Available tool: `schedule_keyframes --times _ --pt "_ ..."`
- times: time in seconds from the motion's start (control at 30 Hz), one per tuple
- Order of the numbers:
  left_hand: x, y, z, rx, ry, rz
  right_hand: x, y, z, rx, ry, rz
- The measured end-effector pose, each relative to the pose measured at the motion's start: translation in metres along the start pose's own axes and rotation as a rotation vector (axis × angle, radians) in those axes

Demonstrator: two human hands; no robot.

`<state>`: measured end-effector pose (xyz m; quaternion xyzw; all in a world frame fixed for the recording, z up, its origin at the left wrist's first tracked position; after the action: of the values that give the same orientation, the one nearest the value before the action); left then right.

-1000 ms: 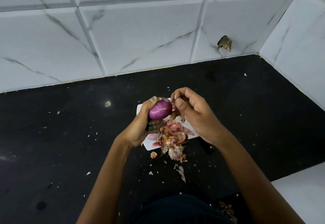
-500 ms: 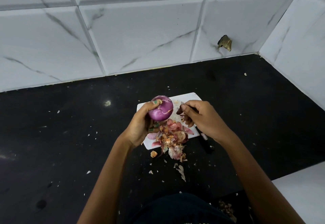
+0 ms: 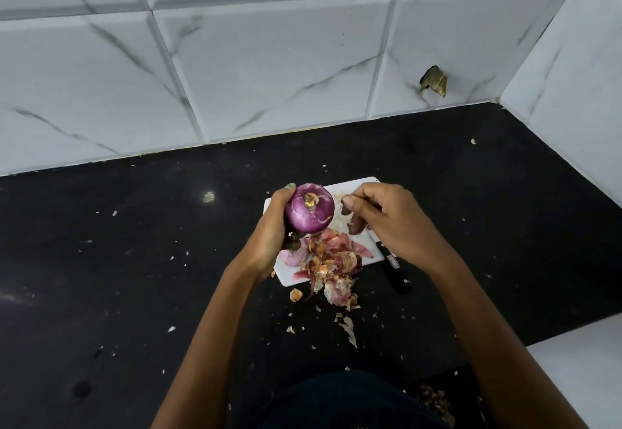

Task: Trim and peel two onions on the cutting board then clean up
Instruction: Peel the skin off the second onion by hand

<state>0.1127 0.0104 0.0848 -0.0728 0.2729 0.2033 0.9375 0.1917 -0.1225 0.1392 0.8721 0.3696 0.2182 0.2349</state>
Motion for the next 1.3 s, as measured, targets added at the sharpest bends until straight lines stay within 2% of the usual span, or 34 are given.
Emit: schedule_keyframes --times 0.07,0.17,0.23,0.4,0.57,0.73,1.0,1.3 --pt "0.001 0.0 0.0 0.006 -0.018 0.008 -0.003 -0.002 -0.002 -0.048 0.007 -0.037" --pt "0.004 -0.002 0.0 0.025 -0.049 -0.001 -0.004 0.003 -0.005 -0.094 0.031 0.047" --pt "0.004 -0.004 0.003 0.06 -0.092 -0.013 -0.004 0.008 -0.005 -0.03 0.035 0.106" --pt "0.003 -0.004 0.007 0.134 -0.199 0.007 -0.004 0.008 -0.017 -0.093 0.138 0.11" --pt "-0.007 -0.012 0.02 0.181 -0.355 0.0 0.002 -0.001 -0.026 -0.011 0.191 0.155" --pt "-0.01 -0.012 0.027 0.212 -0.473 0.025 0.003 -0.002 -0.024 0.066 0.149 0.256" --pt "-0.012 -0.013 0.028 0.218 -0.52 0.022 0.004 0.002 -0.02 0.153 0.104 0.236" --pt "-0.012 -0.012 0.025 0.106 -0.445 -0.007 -0.004 0.007 -0.023 0.129 0.196 0.32"
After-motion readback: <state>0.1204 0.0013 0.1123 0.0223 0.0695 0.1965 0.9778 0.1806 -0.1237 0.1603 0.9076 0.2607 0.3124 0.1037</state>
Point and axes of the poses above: each hand's wrist, its own x-axis towards the middle knuckle, its own y-axis out of the back of the hand, z = x × y, the point moved 8 cm from there along x, towards the middle knuckle, and after that the axes turned 14 degrees about y, right-handed, at the moved point
